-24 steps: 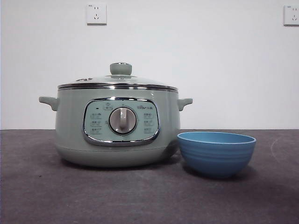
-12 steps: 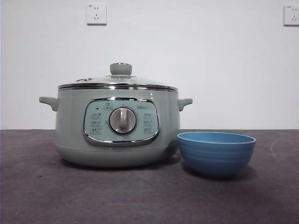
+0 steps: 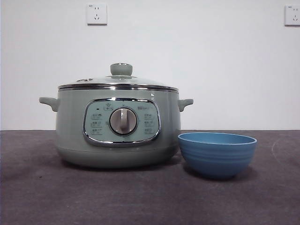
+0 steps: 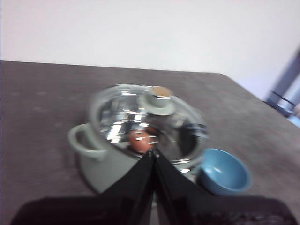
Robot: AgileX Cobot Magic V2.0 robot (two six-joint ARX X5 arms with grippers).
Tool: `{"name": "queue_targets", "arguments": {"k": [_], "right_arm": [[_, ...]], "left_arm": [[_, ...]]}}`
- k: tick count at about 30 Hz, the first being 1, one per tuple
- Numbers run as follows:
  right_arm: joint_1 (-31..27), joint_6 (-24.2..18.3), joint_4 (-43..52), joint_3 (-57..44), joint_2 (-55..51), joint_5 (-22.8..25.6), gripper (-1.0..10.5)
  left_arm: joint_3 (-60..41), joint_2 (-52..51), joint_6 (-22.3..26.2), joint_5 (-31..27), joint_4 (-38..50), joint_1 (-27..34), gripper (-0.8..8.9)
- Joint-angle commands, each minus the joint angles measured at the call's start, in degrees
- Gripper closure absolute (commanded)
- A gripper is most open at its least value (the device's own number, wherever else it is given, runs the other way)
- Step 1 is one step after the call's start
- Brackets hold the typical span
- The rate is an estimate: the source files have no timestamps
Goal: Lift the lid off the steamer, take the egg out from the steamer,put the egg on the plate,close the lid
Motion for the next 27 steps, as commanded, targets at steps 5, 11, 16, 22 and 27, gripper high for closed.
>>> {"name": "queue_targets", "arguments": {"k": [5, 11, 16, 22, 27], "right_arm": [[0.31, -11.17, -13.03, 12.02, 9.42, -5.42, 9.6], [1.79, -13.44, -18.12, 14.56, 12.35, -5.25, 9.6], [1.86, -13.42, -18.05, 14.56, 12.41, -5.25, 8.5], [1.86, -12.48, -18.08, 14.56, 12.41, -5.11, 3.7], [1.86, -12.48, -18.05, 14.56, 12.46, -5.11, 3.7]], "left_arm": [[6.51, 5.95, 3.32, 7.17, -4.7, 0.13, 8.21], [8.61, 7.87, 4.66, 7.17, -8.02, 0.15, 8.19], [8.61, 8.24, 3.74, 7.15, -8.28, 0.15, 6.7], [8.63, 8.55, 2.93, 7.17, -8.17, 0.15, 2.41], [8.66, 8.72, 2.95, 7.17, -7.72, 0.13, 2.41]]}}
